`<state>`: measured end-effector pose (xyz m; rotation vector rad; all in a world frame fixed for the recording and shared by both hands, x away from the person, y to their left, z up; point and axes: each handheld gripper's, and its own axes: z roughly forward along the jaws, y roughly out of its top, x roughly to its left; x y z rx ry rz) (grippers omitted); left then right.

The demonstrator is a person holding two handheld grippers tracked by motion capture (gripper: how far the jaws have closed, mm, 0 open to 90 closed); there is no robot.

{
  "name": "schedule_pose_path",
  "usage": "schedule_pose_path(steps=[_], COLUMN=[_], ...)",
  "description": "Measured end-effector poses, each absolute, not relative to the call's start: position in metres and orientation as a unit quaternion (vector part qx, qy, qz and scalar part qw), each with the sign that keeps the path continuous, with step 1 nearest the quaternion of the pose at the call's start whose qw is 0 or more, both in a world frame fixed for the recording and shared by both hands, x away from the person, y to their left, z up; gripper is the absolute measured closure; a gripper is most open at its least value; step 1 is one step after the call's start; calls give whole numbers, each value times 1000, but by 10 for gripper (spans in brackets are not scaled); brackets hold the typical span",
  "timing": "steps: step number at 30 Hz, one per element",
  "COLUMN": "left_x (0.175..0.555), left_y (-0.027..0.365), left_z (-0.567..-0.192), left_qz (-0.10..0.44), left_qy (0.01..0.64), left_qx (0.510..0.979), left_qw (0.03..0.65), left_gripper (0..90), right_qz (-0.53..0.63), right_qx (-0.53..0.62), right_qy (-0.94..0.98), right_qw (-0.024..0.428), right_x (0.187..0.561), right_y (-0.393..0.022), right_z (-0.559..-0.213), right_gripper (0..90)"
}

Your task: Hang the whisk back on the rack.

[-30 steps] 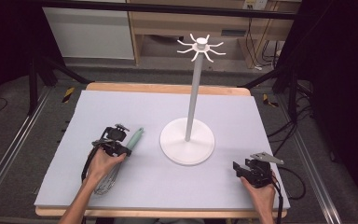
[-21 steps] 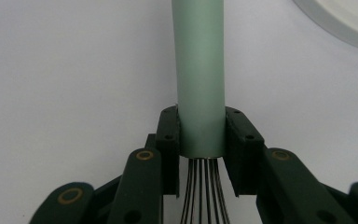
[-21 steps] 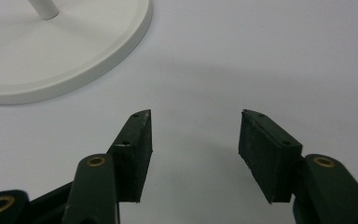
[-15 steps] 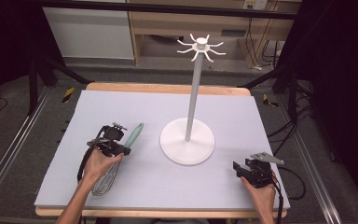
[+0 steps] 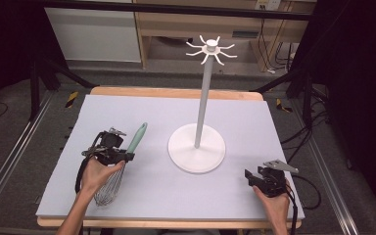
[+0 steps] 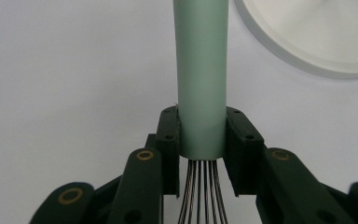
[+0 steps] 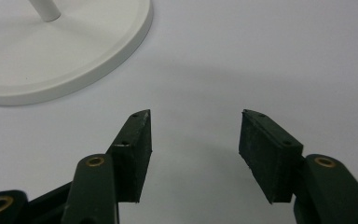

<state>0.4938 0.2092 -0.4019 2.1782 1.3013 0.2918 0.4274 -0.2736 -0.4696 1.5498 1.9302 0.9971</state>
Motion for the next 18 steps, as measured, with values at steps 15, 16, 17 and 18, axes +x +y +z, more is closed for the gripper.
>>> schedule_pose_path(steps=[15,16,17,18], left_x=[475,473,472,471], left_y=[221,221,220,220], left_z=[-374,-372,-370,-369], left_qz=[159,164,168,170], left_qy=[470,468,464,463], left_qx=[777,775,773,770], left_qw=[387,392,399,404], left_gripper=[689,690,690,690], right_qz=[366,366,367,367], right_qx=[562,562,562,563], right_qy=[702,701,701,700], right_qw=[241,241,241,241], right_x=[427,427,427,427], right_y=[-272,-272,-272,-272], right_z=[-470,-470,-470,-470], right_gripper=[409,408,407,407])
